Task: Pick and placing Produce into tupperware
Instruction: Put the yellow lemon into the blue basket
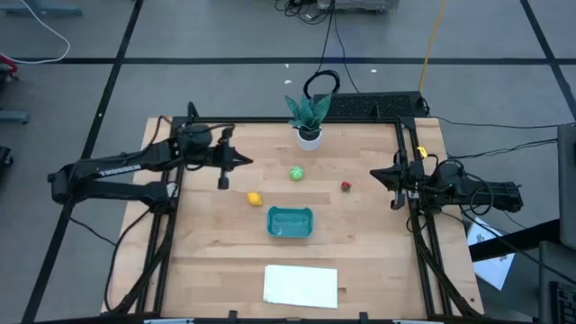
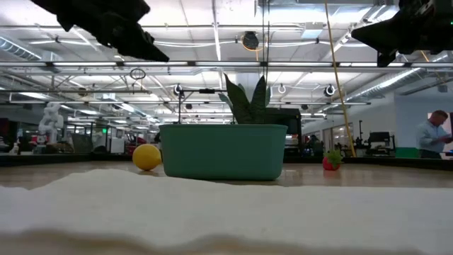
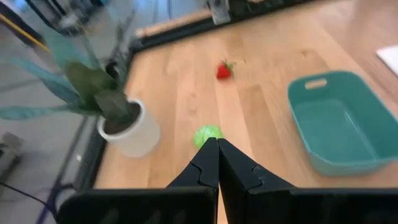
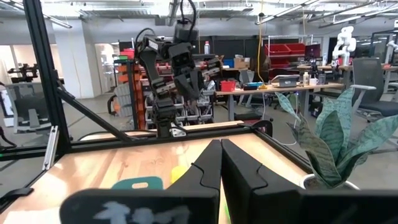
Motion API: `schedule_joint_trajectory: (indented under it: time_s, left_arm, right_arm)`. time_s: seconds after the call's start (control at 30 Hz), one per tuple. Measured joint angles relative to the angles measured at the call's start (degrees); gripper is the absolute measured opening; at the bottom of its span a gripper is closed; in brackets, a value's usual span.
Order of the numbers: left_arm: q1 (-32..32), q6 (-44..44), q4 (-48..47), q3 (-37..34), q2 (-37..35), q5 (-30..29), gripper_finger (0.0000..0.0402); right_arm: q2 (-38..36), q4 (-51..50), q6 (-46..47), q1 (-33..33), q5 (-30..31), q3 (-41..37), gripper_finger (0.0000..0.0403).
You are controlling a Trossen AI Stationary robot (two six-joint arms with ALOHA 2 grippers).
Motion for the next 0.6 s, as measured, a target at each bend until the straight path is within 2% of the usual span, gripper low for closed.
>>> schedule_joint_trajectory:
  time_s: [0.23, 0.47, 0.6]
  left_arm:
    - [0.4, 0.5, -9.4, 8.8, 8.6, 0.8, 0.0001]
    - [-0.1, 13.1, -17.7, 16.0, 15.5, 2.4, 0.0001]
    - [-1.0, 17.6, -18.2, 18.2, 18.3, 2.4, 0.0001]
  right_arm:
    - [0.0, -0.6, 0.2, 0.0, 0.0, 0.0, 0.0]
    - [0.0, -0.7, 0.3, 0.0, 0.0, 0.0, 0.0]
    - [0.0, -0.9, 0.5, 0.0, 0.0, 0.0, 0.0]
